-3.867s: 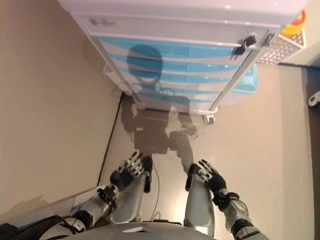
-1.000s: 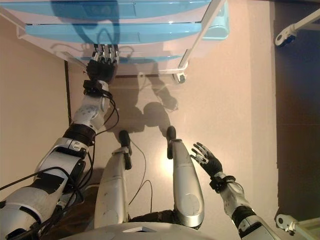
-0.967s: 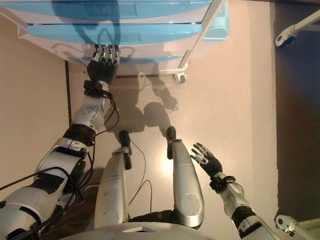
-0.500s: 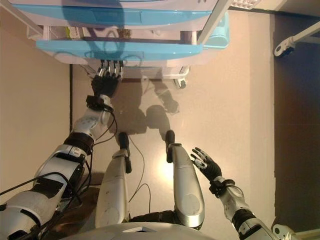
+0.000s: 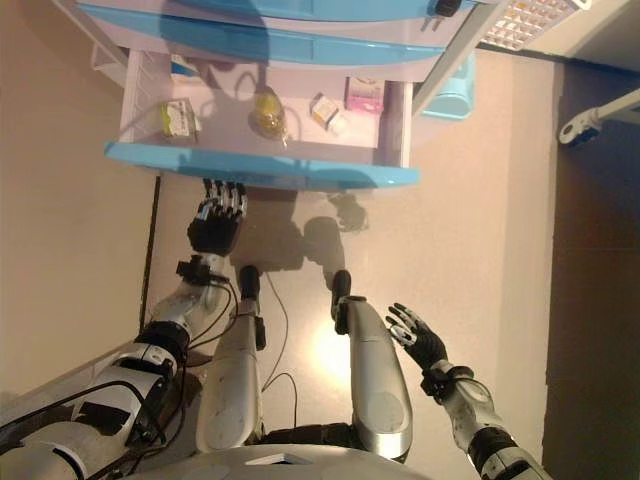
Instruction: Open the drawer and pick up the medicine
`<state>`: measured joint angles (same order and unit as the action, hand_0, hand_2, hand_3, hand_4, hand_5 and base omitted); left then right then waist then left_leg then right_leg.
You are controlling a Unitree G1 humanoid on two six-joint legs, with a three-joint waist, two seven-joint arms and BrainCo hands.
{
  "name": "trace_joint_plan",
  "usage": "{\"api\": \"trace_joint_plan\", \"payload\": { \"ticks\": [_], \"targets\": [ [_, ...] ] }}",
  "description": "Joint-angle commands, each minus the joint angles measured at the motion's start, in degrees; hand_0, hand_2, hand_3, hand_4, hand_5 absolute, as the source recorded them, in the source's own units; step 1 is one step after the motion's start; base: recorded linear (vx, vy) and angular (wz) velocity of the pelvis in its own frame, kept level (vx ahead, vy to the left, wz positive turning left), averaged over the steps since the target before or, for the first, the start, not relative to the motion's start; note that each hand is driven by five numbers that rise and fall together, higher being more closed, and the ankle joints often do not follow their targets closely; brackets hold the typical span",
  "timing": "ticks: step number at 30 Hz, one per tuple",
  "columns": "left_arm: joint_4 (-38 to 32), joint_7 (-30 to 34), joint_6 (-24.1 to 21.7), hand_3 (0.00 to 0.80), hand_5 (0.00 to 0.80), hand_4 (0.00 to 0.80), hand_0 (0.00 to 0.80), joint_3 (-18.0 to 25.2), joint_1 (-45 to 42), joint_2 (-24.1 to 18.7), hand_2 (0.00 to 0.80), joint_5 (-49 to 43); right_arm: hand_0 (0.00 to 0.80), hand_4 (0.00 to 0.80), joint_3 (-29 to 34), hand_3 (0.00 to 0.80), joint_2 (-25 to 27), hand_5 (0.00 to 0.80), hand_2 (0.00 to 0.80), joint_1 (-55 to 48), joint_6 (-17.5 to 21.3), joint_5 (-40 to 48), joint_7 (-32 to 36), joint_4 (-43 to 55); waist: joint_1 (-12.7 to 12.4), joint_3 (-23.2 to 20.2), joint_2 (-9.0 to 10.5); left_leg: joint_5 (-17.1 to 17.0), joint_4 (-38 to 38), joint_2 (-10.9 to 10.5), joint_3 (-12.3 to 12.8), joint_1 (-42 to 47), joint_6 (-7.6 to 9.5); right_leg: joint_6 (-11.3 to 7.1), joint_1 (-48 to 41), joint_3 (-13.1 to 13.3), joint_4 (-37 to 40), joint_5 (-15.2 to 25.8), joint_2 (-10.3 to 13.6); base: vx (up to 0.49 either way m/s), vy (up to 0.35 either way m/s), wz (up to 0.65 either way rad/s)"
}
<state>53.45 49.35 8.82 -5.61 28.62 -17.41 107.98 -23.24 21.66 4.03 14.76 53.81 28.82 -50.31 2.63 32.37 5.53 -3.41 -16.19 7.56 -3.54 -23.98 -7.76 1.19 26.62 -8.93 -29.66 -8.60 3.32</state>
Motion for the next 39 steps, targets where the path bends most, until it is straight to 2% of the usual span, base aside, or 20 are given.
{"api": "trace_joint_plan", "payload": {
  "ticks": [1, 10, 17, 18, 19, 20, 21, 26, 30, 32, 36, 39],
  "targets": [
    [1.13, 4.82, 1.69, 0.800, 0.800, 0.800, 0.800, 2.75, -2.52, -0.94, 0.800, -2.41, 0.000, 0.000, -0.36, 0.000, -2.42, 0.000, 0.000, -3.33, -0.30, -2.27, 1.96, 7.52, -1.04, -2.58, 1.89, 4.81, -6.04, -3.22, 0.50, -2.56, 4.15, -3.38, -3.47, -0.61, 8.94, 5.49, -0.62, 0.000, 0.000, 0.00],
    [3.95, 8.48, 3.32, 0.800, 0.800, 0.800, 0.800, 3.93, -11.31, 2.47, 0.800, -6.36, 0.000, 0.000, 1.03, 0.000, -2.92, 0.000, 0.000, -3.85, -0.97, -3.39, 1.51, 8.93, -3.05, -2.58, 2.27, 4.56, -5.26, -3.73, -1.38, -1.53, 4.38, -3.69, -4.99, -1.88, 9.10, 5.11, -1.05, 0.001, -0.020, 0.07],
    [6.77, 5.71, 6.85, 0.800, 0.800, 0.800, 0.800, 5.04, -16.74, 3.29, 0.800, -7.79, 0.000, 0.000, 2.34, 0.000, -3.52, 0.000, 0.000, -3.81, -0.24, -2.25, 0.67, 8.14, -4.69, -2.58, 1.90, 4.23, -3.58, -4.24, -2.36, -0.57, 4.29, -3.85, -6.42, -3.11, 10.25, 4.96, -0.90, -0.001, -0.026, 0.06],
    [7.49, 4.80, 6.81, 0.722, 0.722, 0.722, 0.722, 5.20, -17.38, 3.30, 0.722, -8.20, 0.000, 0.000, 2.73, 0.000, -3.67, 0.000, 0.000, -3.79, -0.02, -2.15, 0.21, 7.71, -4.91, -2.58, 1.73, 4.12, -3.15, -4.28, -2.48, -0.29, 4.32, -3.87, -6.60, -3.36, 10.28, 4.90, -0.76, -0.003, -0.004, 0.06],
    [8.43, 3.48, 6.74, 0.104, 0.104, 0.104, 0.104, 5.33, -18.03, 3.32, 0.104, -8.69, 0.000, 0.000, 3.26, 0.000, -3.86, 0.000, 0.000, -3.69, 0.52, -1.87, -0.79, 6.97, -5.12, -2.58, 1.45, 4.05, -2.77, -4.42, -2.57, 0.06, 4.28, -3.87, -6.88, -3.53, 10.40, 4.83, -0.64, -0.002, 0.007, 0.07],
    [9.15, 1.81, 7.08, 0.000, 0.000, 0.000, 0.000, 5.50, -18.40, 3.34, 0.000, -8.61, 0.000, 0.000, 3.64, 0.000, -3.91, 0.000, 0.000, -3.70, 0.83, -1.10, -1.62, 6.63, -5.25, -2.58, 1.25, 3.95, -2.32, -4.53, -2.65, 0.38, 4.29, -3.85, -7.15, -3.63, 10.60, 4.76, -0.53, -0.002, 0.017, 0.04],
    [9.95, 1.24, 7.40, 0.000, 0.000, 0.000, 0.000, 5.75, -18.89, 3.44, 0.000, -9.08, 0.000, 0.000, 4.22, 0.000, -4.06, 0.000, 0.000, -3.66, 1.26, -1.00, -2.56, 6.14, -5.33, -2.58, 0.99, 3.92, -2.00, -4.65, -2.65, 0.73, 4.27, -3.89, -7.45, -3.71, 10.74, 4.70, -0.36, 0.000, 0.000, 0.00],
    [11.41, -2.47, 2.85, 0.000, 0.000, 0.000, 0.000, 6.50, -21.58, 3.45, 0.000, -14.10, 0.000, 0.000, 7.92, 0.000, -3.79, 0.000, 0.000, -3.70, 5.82, 0.85, -9.07, 5.42, -5.57, -2.58, -0.58, 3.63, -0.17, -5.31, -2.59, 3.27, 4.29, -4.04, -9.26, -3.64, 11.17, 4.31, 0.60, 0.004, 0.069, 0.05],
    [10.46, -7.47, -0.42, 0.000, 0.000, 0.000, 0.000, 7.20, -23.95, 2.59, 0.000, -17.89, 0.000, 0.000, 11.57, 0.000, -2.87, 0.000, 0.000, -4.58, 9.43, 0.96, -15.57, 8.37, -5.50, -3.15, -0.99, 3.64, 1.38, -5.49, -2.21, 5.60, 4.26, -4.64, -11.30, -3.36, 12.60, 4.83, 1.37, 0.035, 0.045, 0.07],
    [7.69, -10.42, -1.99, 0.000, 0.000, 0.000, 0.000, 7.93, -26.38, 2.15, 0.000, -20.06, 0.000, 0.000, 13.86, 0.000, -1.80, 0.000, 0.000, -5.94, 10.88, 0.43, -19.52, 13.71, -5.28, -3.96, -0.93, 3.75, 2.14, -5.36, -1.86, 6.72, 4.28, -5.06, -12.31, -3.04, 13.49, 5.20, 1.81, 0.069, 0.043, 0.01],
    [3.14, -12.40, -4.22, 0.000, 0.000, 0.000, 0.000, 9.41, -32.55, 1.94, 0.000, -23.60, 0.000, 0.000, 20.22, 0.000, 1.01, 0.000, 0.000, -10.44, 14.25, -3.39, -24.72, 26.28, -4.62, -5.99, -0.62, 4.07, 3.52, -4.97, -0.70, 8.75, 4.66, -5.83, -14.30, -2.29, 15.55, 5.91, 2.53, 0.078, 0.047, -0.08],
    [2.03, -12.19, -4.68, 0.000, 0.000, 0.000, 0.000, 11.13, -36.06, 1.60, 0.000, -26.86, 0.000, 0.000, 26.22, 0.000, 2.65, 0.000, 0.000, -11.96, 18.00, -11.67, -28.26, 33.37, -4.23, -7.77, -0.64, 4.58, 4.68, -4.71, 0.14, 10.50, 5.01, -6.56, -15.75, -1.58, 17.16, 6.27, 3.00, 0.097, 0.064, -0.03]
  ]
}}
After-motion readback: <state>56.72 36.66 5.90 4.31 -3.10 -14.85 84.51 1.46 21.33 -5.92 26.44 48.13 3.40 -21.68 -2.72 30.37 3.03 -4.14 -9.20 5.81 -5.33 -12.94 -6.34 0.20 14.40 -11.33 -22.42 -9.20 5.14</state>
